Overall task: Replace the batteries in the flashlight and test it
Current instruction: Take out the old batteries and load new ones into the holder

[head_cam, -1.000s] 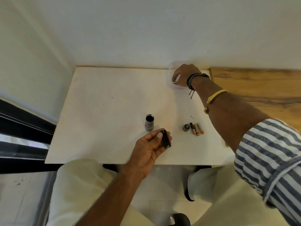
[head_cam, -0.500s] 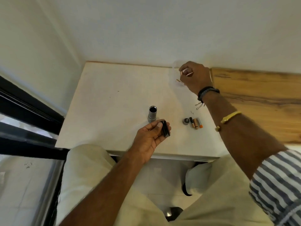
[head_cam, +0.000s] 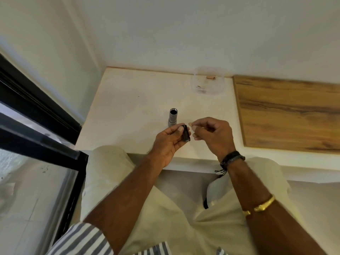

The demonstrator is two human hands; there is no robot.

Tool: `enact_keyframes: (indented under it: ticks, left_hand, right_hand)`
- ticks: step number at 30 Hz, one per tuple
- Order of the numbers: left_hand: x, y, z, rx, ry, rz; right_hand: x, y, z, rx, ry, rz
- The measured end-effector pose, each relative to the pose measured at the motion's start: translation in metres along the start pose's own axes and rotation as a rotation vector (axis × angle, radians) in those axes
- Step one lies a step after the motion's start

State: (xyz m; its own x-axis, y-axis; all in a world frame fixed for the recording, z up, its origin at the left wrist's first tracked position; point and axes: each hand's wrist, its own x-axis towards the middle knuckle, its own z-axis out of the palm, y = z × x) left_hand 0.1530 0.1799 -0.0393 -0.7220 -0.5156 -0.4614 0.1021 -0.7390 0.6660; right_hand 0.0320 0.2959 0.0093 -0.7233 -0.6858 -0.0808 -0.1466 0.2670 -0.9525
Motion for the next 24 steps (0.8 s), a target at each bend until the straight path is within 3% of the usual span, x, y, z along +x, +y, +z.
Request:
enact_keyframes:
  ticks: [4,9,14,24]
  left_hand:
    - [-0.002,0.002,-0.002,0.004,0.024,0.027]
    - [-0.006,0.002,-0.002,0.016,0.031,0.036]
    - [-0.008,0.003,-0.002,0.029,0.025,0.049]
    - [-0.009,0.002,-0.006,0.015,0.016,0.01]
  right_hand:
    - [-0.013,0.0,-0.001,-0.127,-0.04,-0.008]
    - [-0.021,-0.008,-0.002,-0.32,-0.076,-0.201]
    - [-0.024,-0.012,0.001,-0.488,-0.106,-0.268]
    - [-0.025,-0.007,0.011,-0.483,-0.056,-0.304]
